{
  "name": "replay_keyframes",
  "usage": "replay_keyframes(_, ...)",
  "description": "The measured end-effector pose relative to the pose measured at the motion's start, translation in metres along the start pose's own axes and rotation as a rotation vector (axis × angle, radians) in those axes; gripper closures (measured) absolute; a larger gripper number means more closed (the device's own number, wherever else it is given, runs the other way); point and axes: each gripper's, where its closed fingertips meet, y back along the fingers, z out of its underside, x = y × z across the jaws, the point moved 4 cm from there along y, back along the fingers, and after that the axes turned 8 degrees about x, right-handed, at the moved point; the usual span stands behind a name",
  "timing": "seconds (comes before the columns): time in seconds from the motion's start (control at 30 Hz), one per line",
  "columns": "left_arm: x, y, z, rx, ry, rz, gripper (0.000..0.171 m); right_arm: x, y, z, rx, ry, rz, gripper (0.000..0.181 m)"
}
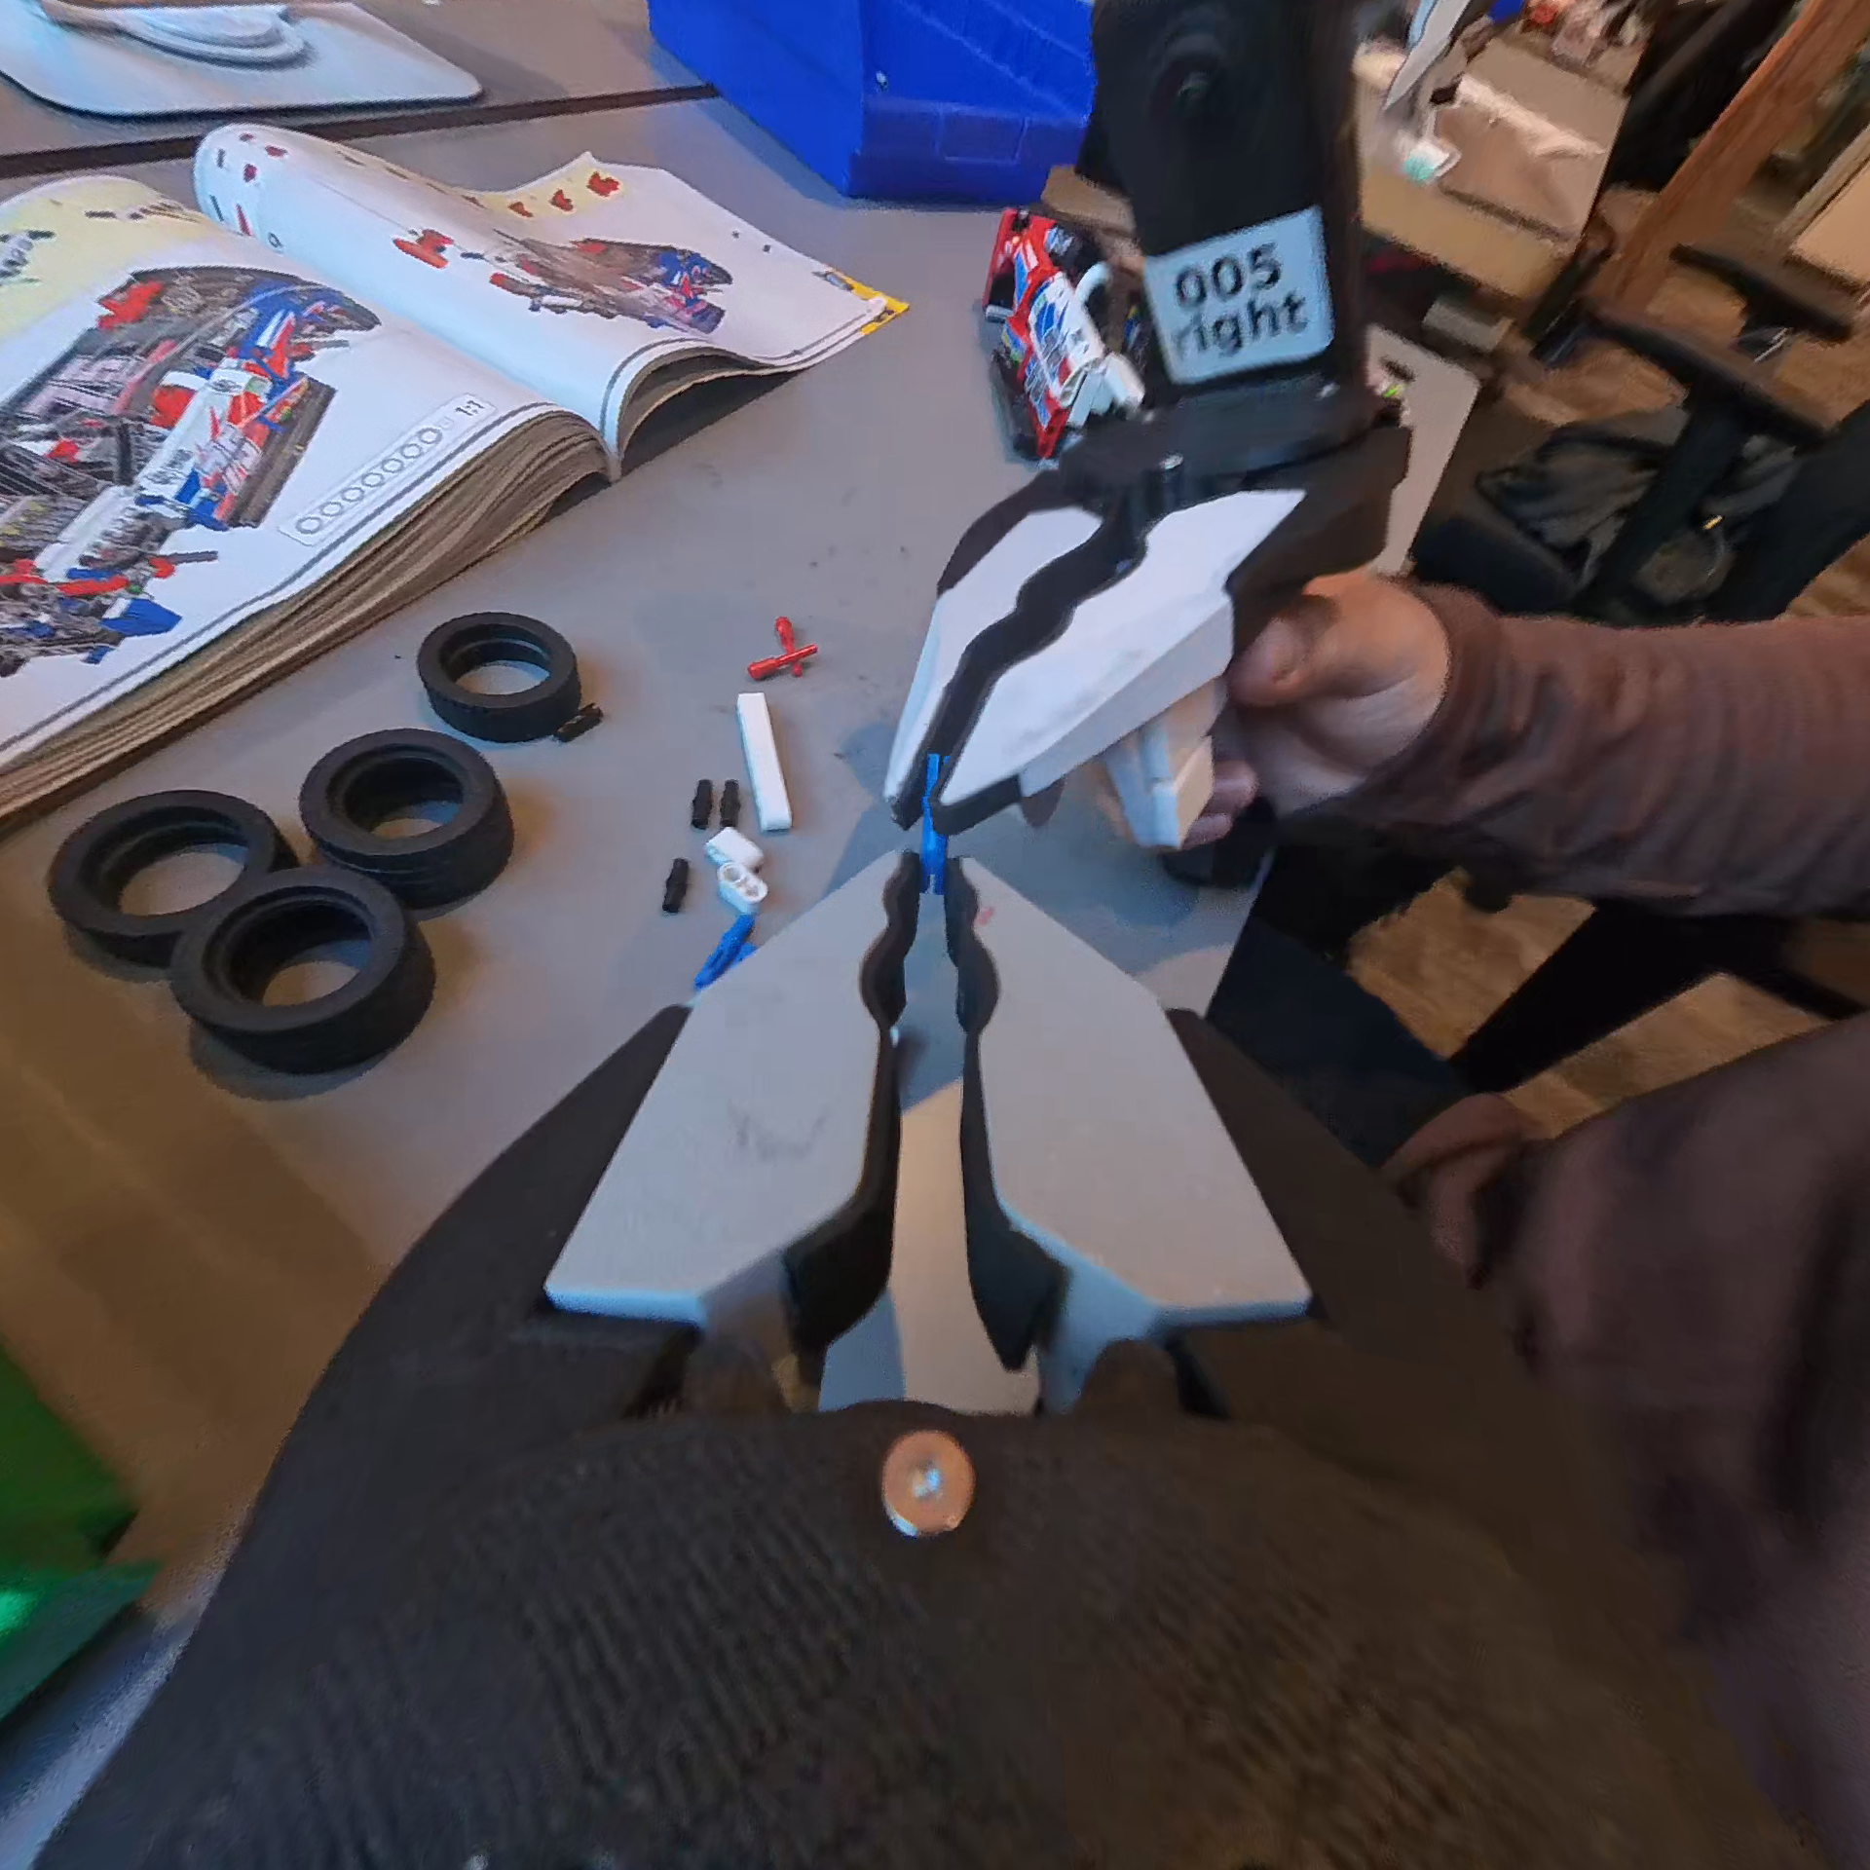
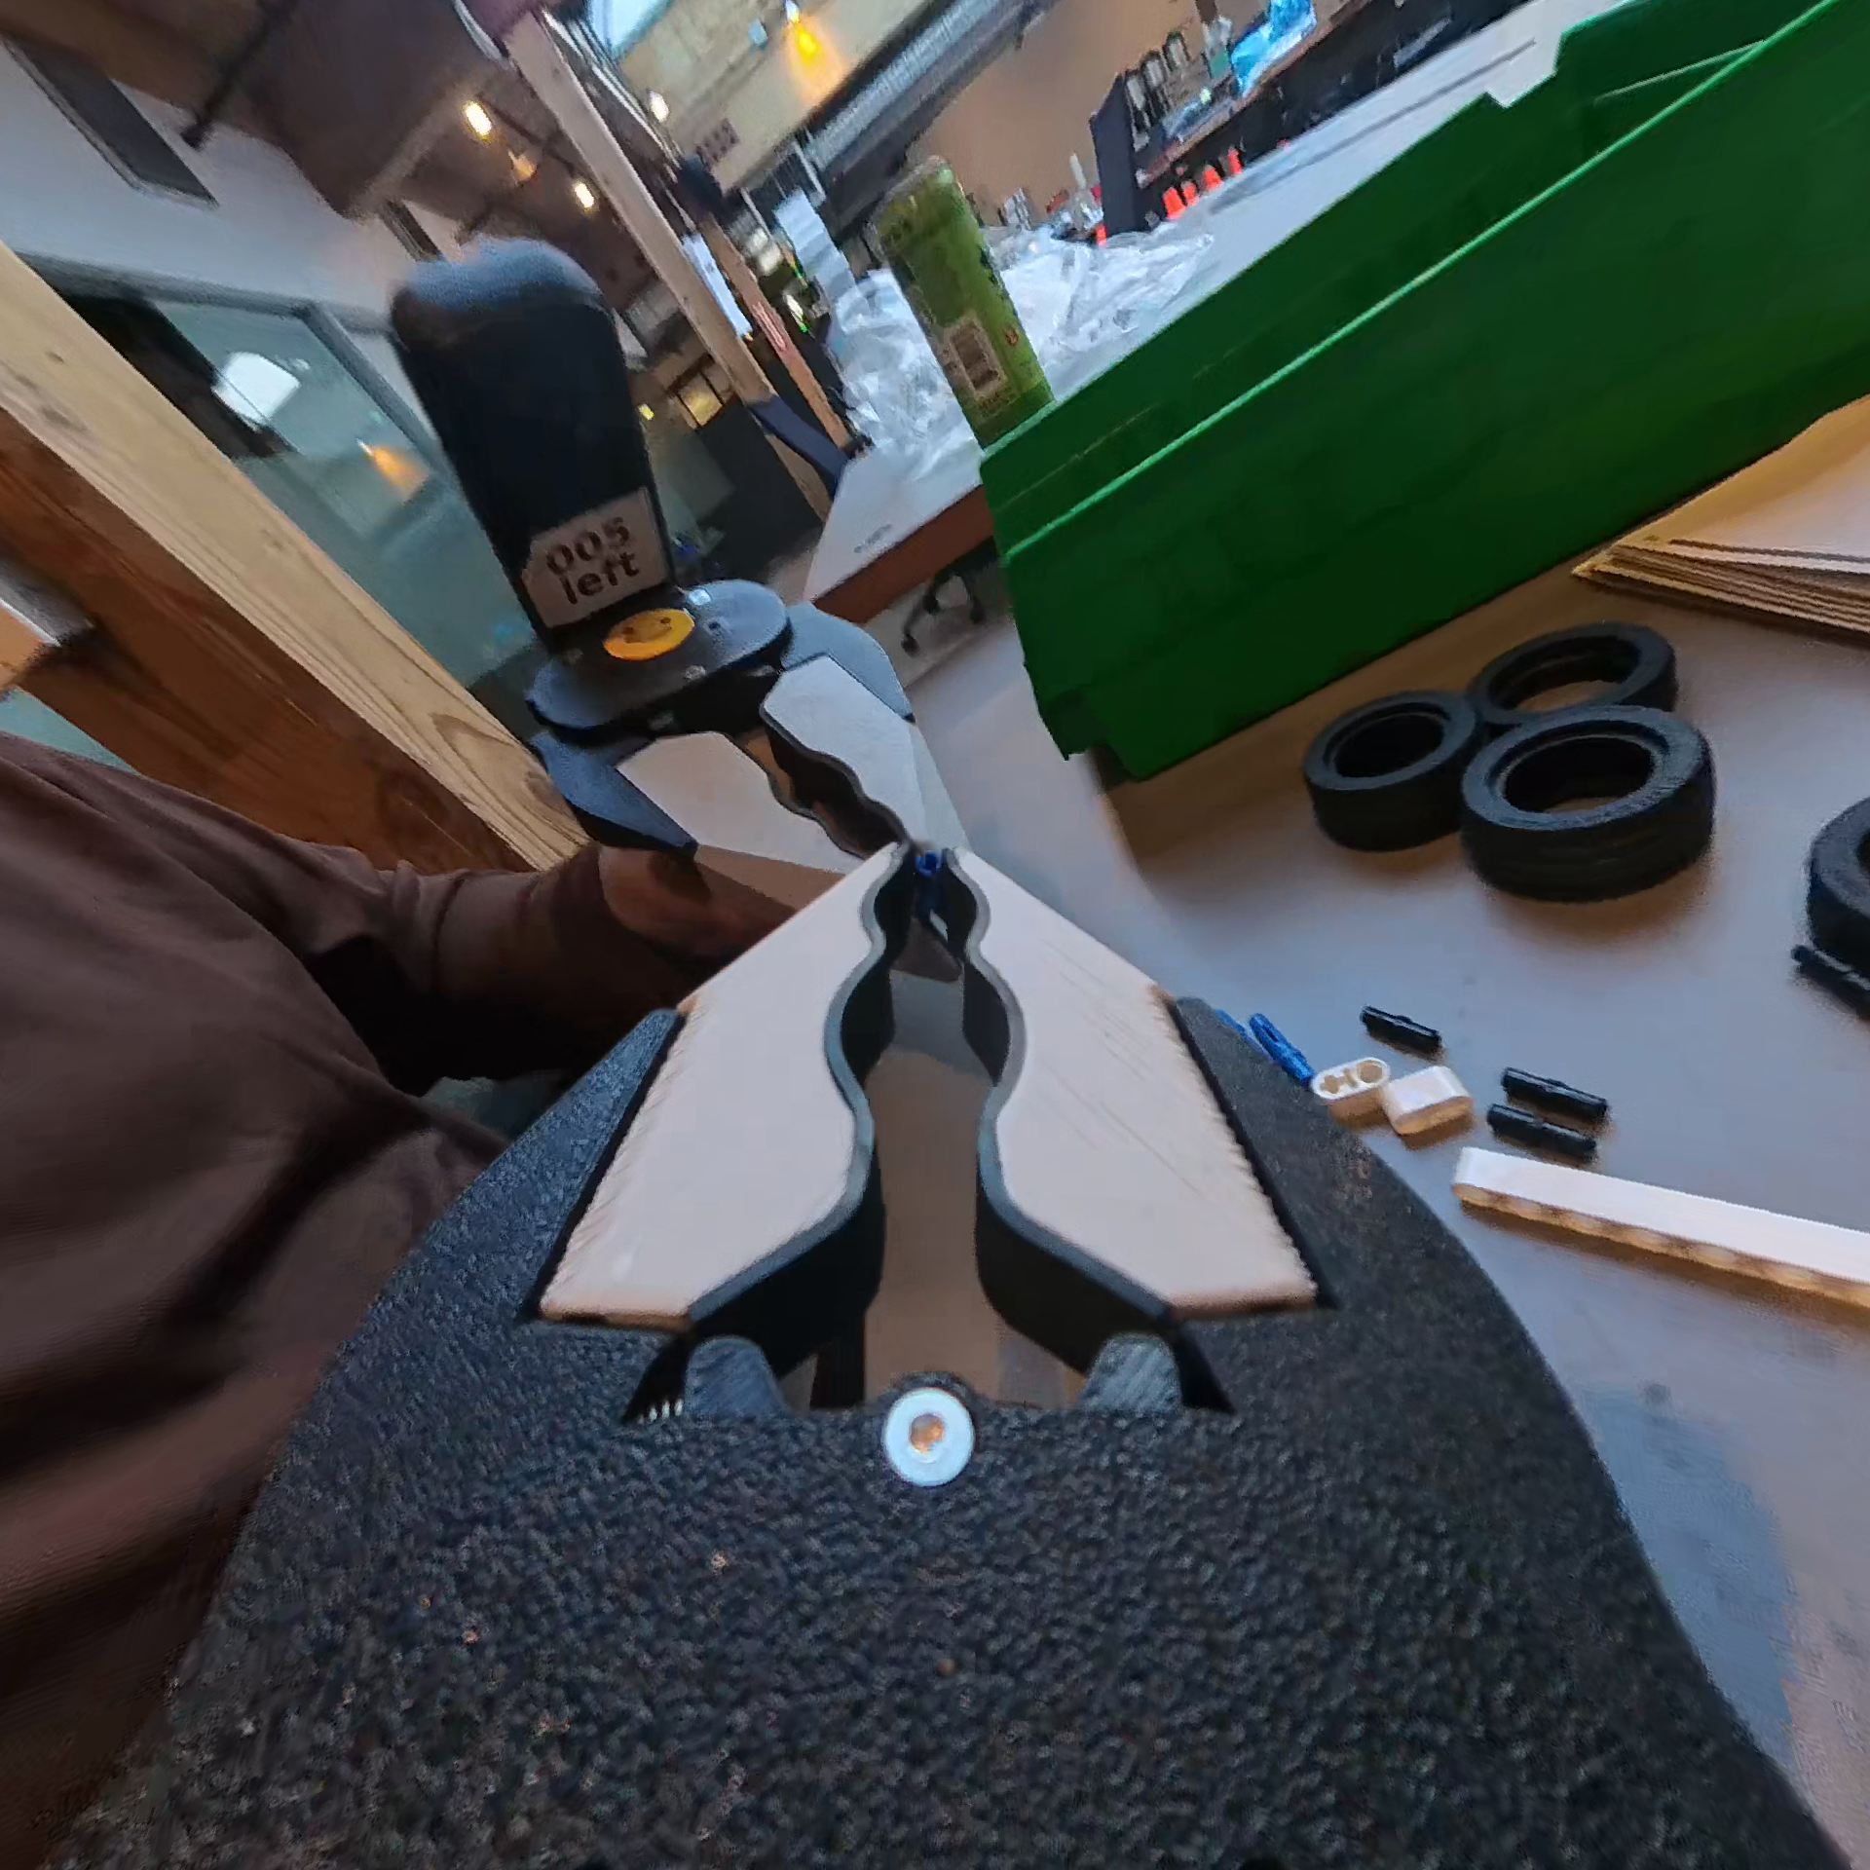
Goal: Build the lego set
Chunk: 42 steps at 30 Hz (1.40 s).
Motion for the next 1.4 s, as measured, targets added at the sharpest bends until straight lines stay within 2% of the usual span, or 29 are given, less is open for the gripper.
replay_keyframes(0.2, 0.000, -0.001, 0.008, -0.096, -0.248, -0.086, 0.170, -0.001, 0.002, 0.007, -0.143, 0.185, 0.077, 0.175)
replay_keyframes(0.3, -0.001, -0.002, 0.012, -0.124, -0.323, -0.109, 0.170, 0.000, 0.002, 0.010, -0.195, 0.236, 0.114, 0.176)
replay_keyframes(0.37, -0.003, -0.002, 0.017, -0.156, -0.331, -0.098, 0.166, 0.001, 0.003, 0.011, -0.226, 0.274, 0.152, 0.176)
replay_keyframes(0.43, -0.008, 0.001, 0.028, -0.242, -0.320, -0.068, 0.152, 0.003, 0.007, 0.011, -0.264, 0.307, 0.186, 0.176)
replay_keyframes(0.53, -0.015, 0.006, 0.051, -0.369, -0.269, 0.001, 0.144, 0.004, 0.013, 0.017, -0.329, 0.334, 0.212, 0.176)
replay_keyframes(0.63, -0.016, 0.006, 0.064, -0.420, -0.248, 0.055, 0.140, 0.004, 0.012, 0.029, -0.408, 0.379, 0.229, 0.176)
replay_keyframes(0.77, -0.017, 0.001, 0.063, -0.417, -0.290, 0.083, 0.150, 0.005, 0.007, 0.034, -0.471, 0.446, 0.247, 0.176)
replay_keyframes(0.87, -0.017, -0.004, 0.062, -0.397, -0.295, 0.133, 0.167, 0.012, 0.006, 0.039, -0.549, 0.456, 0.271, 0.176)
replay_keyframes(1.03, -0.019, -0.008, 0.061, -0.363, -0.261, 0.200, 0.167, 0.016, 0.006, 0.043, -0.609, 0.451, 0.287, 0.176)
replay_keyframes(1.17, -0.020, -0.009, 0.061, -0.365, -0.333, 0.233, 0.167, 0.020, 0.008, 0.046, -0.637, 0.415, 0.298, 0.176)
replay_keyframes(1.4, -0.020, -0.010, 0.061, -0.366, -0.341, 0.264, 0.167, 0.021, 0.007, 0.049, -0.680, 0.443, 0.298, 0.176)
